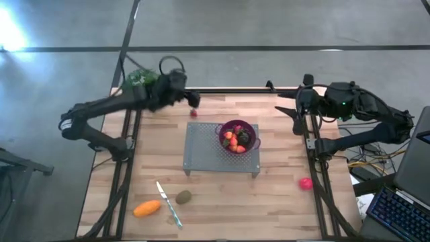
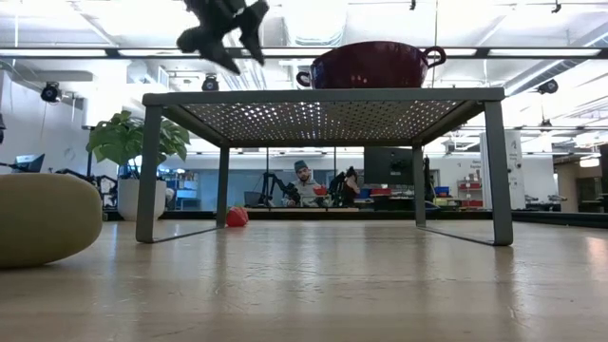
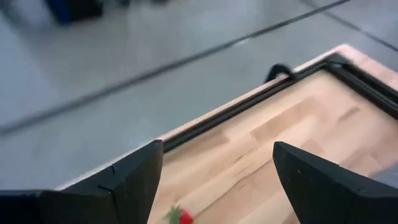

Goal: Pick & Place Fruit
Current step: Put the strawberry in the purple strainer bowl on the shelf

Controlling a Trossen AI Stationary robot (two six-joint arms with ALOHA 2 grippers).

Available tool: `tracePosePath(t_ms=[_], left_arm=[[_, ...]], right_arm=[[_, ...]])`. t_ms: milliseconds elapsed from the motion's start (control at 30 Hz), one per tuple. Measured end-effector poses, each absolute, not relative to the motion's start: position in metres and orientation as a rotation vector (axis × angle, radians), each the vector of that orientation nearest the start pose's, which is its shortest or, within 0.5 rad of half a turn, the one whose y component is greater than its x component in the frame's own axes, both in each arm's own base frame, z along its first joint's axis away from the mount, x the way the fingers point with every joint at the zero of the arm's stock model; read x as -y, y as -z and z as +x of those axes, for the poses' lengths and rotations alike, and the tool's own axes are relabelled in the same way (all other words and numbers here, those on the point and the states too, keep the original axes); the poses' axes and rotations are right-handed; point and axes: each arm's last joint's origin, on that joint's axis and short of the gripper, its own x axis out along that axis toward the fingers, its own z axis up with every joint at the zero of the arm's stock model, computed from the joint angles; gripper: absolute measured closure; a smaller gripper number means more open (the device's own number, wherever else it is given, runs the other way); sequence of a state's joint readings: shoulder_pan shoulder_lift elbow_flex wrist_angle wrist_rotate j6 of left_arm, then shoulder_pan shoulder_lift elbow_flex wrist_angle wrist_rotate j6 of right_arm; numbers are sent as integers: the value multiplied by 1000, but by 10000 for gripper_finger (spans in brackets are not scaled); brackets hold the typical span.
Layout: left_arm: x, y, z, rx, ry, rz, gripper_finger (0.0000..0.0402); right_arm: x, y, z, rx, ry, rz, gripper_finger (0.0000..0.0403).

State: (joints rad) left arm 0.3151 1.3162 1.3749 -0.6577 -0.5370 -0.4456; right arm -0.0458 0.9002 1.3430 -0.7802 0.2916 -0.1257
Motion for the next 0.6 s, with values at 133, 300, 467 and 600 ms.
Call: tracePosePath(t_ms=[133, 300, 467, 600], left_arm=[[-132, -378, 244, -443, -977, -493, 92], [-164, -353, 247, -530, -1011, -643, 92], [-180, -317, 269, -669, -1025, -644, 92], [-189, -297, 282, -735, -1021, -660, 92]], right_arm=[[17, -438, 140, -360, 328, -164, 199], [19, -437, 141, -365, 343, -167, 191], [20, -437, 140, -369, 346, -165, 186], [20, -435, 139, -393, 343, -166, 191]])
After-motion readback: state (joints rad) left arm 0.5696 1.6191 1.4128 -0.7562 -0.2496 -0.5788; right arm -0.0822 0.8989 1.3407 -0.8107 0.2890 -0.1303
